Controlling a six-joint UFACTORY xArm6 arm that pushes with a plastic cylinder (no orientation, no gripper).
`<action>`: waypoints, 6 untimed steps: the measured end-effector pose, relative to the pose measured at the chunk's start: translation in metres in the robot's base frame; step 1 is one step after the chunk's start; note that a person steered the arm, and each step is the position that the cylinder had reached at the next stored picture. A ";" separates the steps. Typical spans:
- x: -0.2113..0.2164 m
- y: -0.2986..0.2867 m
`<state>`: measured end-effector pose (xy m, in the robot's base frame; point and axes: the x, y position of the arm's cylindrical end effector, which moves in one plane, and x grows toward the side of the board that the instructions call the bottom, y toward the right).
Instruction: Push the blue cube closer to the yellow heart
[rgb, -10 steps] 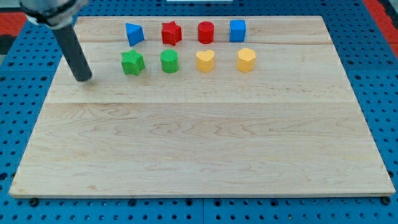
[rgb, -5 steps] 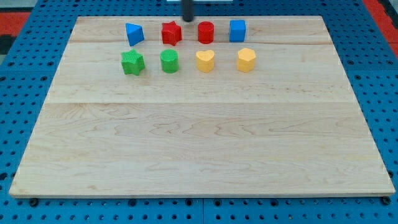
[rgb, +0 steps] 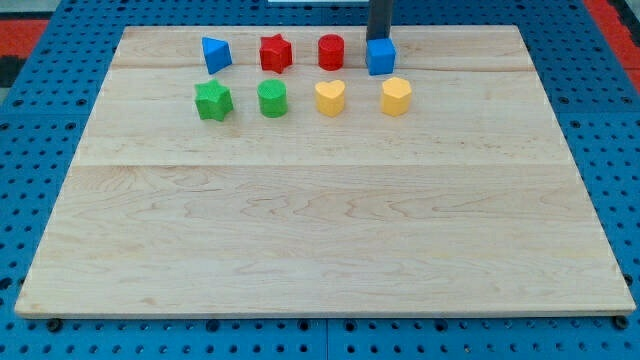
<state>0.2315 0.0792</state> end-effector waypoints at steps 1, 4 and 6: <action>0.015 0.000; 0.025 0.037; 0.052 -0.011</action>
<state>0.2838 0.0686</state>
